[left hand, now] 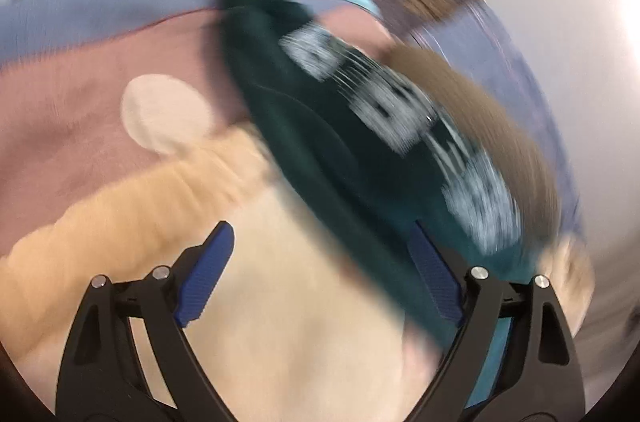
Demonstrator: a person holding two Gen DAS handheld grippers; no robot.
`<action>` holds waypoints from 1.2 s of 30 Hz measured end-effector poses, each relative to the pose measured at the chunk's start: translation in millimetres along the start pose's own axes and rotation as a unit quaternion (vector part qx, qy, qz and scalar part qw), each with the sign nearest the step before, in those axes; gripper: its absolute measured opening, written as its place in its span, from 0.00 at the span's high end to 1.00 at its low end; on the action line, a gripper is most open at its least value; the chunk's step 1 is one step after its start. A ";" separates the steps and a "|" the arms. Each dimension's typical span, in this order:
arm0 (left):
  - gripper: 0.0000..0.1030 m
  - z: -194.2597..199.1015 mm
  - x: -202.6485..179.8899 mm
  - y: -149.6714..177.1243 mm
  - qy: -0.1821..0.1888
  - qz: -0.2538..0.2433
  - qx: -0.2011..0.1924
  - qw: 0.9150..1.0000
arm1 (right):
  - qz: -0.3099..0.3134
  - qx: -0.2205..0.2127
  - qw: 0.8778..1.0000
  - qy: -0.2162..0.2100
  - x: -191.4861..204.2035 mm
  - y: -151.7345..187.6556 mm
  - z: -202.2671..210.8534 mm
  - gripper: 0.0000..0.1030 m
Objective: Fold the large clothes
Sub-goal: 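Grasp the lettered sleeve cuff with the left tool and fold it across the body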
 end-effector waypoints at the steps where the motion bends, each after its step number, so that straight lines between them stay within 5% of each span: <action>1: 0.14 -5.0 10.4 -12.8 0.008 0.033 -0.008 0.999 | 0.002 -0.001 1.000 0.004 0.8 -1.6 0.1 0.01; 7: 0.14 -32.1 24.4 -53.2 0.000 0.077 -0.030 0.997 | 0.004 0.004 1.000 0.023 5.8 -9.4 -3.5 0.01; 10: 0.28 -55.6 28.7 -69.5 -0.006 0.100 -0.017 0.995 | 0.009 0.011 0.999 0.029 11.1 -10.9 -7.5 0.01; 15: 0.88 -76.8 40.0 -76.6 0.013 0.133 -0.010 0.991 | 0.009 0.016 1.000 0.025 19.5 -16.6 -12.2 0.01; 20: 0.91 -53.4 -4.1 -80.2 0.023 0.024 -0.040 0.999 | 0.004 0.020 1.000 0.017 22.7 -19.9 -21.1 0.01; 24: 0.91 -6.6 -90.4 -62.5 0.050 -0.096 -0.077 0.991 | -0.014 0.030 0.999 -0.007 27.7 -21.3 -29.9 0.01; 27: 0.91 28.0 -167.7 -21.0 0.086 -0.210 -0.104 0.968 | -0.029 0.036 0.998 -0.034 32.7 -22.7 -32.3 0.01; 30: 0.90 59.6 -247.8 46.0 0.142 -0.341 -0.120 0.922 | -0.025 0.032 0.998 -0.045 35.7 -22.6 -30.5 0.01; 34: 0.86 62.1 -316.7 154.5 0.213 -0.453 -0.053 0.864 | -0.027 0.029 0.998 -0.040 25.5 -19.7 -29.7 0.01; 35: 0.84 57.0 -324.0 173.5 0.221 -0.467 -0.035 0.856 | -0.033 0.031 0.998 -0.039 20.6 -18.6 -30.0 0.01; 36: 0.76 47.7 -332.9 206.7 0.230 -0.488 -0.004 0.842 | -0.040 0.032 0.998 -0.039 15.5 -17.4 -30.3 0.01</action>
Point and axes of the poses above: each gripper's, at about its wrist camera, not at the fingertips, and z roughly against the way its jaws point, x to its left, y to its underside, the point moved 6 cm from there along -z, roughly the way its jaws point, and after that the axes turned 5 degrees about y, right-handed, at the moved point
